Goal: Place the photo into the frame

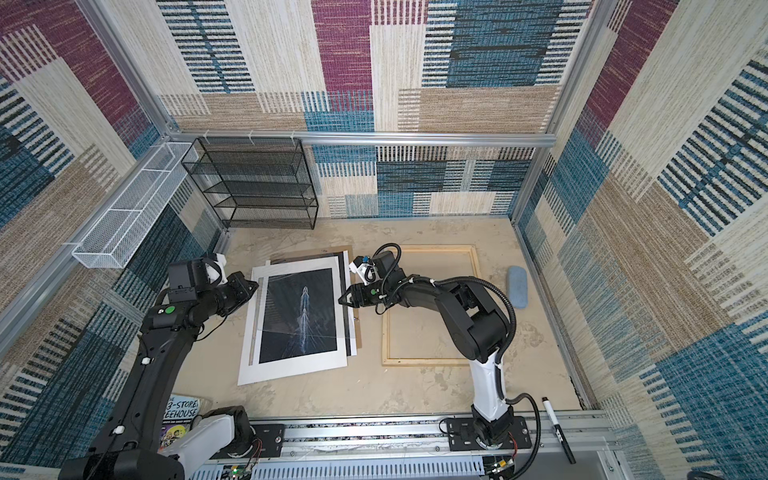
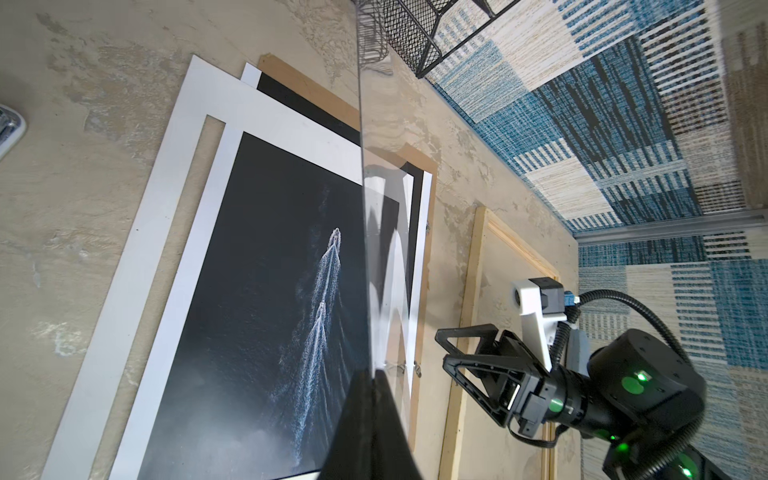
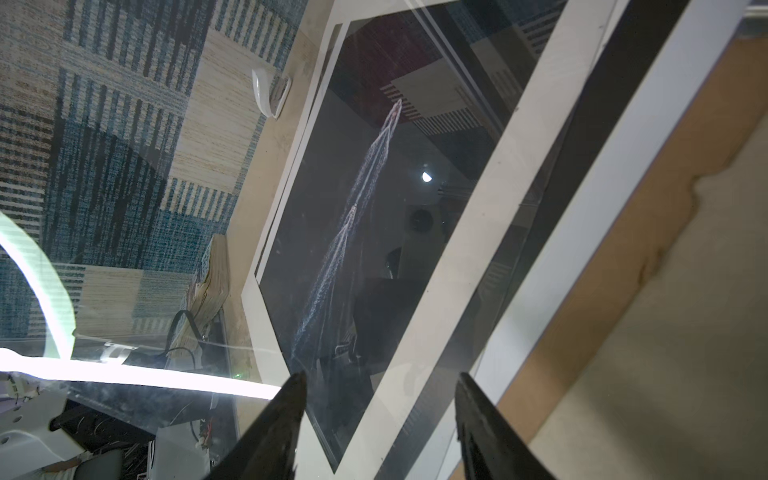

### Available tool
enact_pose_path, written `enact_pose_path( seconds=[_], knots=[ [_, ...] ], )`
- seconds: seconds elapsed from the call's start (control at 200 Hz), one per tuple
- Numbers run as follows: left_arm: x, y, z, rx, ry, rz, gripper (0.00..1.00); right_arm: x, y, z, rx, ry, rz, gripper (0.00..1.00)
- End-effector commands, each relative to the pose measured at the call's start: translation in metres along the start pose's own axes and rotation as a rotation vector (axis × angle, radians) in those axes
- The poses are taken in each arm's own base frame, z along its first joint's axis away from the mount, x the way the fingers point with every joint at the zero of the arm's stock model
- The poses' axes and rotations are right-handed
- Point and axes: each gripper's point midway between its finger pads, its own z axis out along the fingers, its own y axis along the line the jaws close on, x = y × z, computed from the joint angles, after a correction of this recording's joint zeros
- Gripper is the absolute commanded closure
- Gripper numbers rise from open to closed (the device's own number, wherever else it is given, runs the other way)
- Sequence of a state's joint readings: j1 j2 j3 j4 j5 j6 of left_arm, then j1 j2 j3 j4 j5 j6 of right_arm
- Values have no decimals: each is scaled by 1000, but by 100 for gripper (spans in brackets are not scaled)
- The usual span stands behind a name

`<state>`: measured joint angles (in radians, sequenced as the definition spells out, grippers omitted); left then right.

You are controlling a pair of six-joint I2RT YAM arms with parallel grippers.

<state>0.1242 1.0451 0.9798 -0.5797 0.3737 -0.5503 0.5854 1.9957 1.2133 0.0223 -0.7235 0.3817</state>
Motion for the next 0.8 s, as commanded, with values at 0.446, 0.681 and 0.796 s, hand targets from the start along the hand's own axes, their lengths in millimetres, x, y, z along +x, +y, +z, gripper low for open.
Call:
enact_pose_path(
  seconds=[0.446, 0.681, 0.796],
  knots=[
    [-24, -56, -16, 280, -86, -75, 100, -9, -13, -29, 15, -74, 46, 39],
    [-28, -77, -31, 378, -87, -101, 100, -9, -16, -32, 7, -84, 66, 38],
    [-30, -83, -37, 407, -98, -106, 100, -8, -16, -34, -3, -85, 73, 37]
  ],
)
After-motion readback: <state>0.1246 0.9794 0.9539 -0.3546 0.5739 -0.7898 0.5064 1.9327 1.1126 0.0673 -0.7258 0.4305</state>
